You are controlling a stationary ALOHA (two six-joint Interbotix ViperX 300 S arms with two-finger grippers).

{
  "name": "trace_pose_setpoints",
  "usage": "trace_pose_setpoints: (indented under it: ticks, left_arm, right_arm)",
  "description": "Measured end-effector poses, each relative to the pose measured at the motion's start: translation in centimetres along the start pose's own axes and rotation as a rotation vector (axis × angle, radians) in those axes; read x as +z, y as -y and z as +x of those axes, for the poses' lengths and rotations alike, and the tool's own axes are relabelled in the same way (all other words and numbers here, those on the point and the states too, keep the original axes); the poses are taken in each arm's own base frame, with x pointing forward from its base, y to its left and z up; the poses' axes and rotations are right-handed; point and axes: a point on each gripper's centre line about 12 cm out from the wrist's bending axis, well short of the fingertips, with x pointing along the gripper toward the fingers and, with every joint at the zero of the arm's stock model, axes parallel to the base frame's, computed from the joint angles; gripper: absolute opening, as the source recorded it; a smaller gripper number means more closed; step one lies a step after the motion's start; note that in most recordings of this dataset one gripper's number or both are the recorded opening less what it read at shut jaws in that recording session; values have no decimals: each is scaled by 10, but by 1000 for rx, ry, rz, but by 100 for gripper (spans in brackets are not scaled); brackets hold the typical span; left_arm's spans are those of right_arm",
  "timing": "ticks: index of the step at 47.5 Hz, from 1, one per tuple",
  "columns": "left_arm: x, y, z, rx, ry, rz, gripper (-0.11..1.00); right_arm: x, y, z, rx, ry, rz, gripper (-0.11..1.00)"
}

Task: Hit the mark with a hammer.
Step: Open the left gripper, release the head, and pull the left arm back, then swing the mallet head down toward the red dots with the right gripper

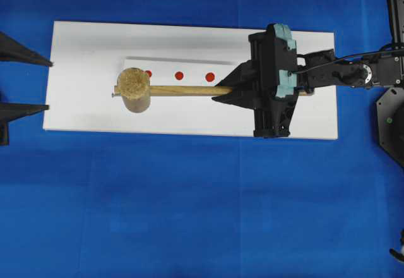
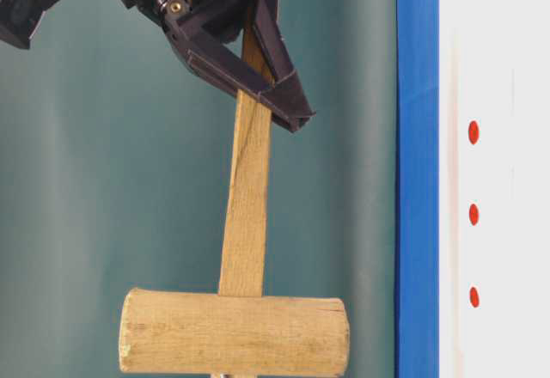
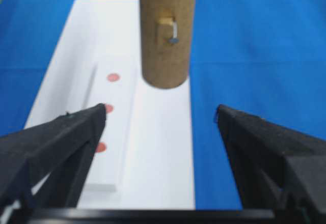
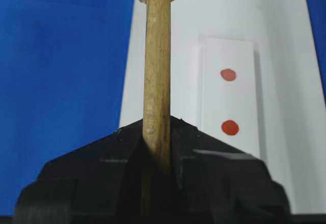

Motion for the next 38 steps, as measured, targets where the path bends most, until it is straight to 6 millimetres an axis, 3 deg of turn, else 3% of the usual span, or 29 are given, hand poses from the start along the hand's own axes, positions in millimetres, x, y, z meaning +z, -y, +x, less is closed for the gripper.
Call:
trace_pose_setpoints:
  ticks: [9,25,38]
  left_arm:
    - [-5,0,-2,-1,-14,0,85]
    - [-9,0,0,-2,-32,0,85]
    - [-10,1,0,-2,-34,0,85]
  right_arm:
    - [-1,4,3,-32,7,1,1]
    - [2,36,5,-184,49,30,1]
    - [2,39,6,-194,48,34,1]
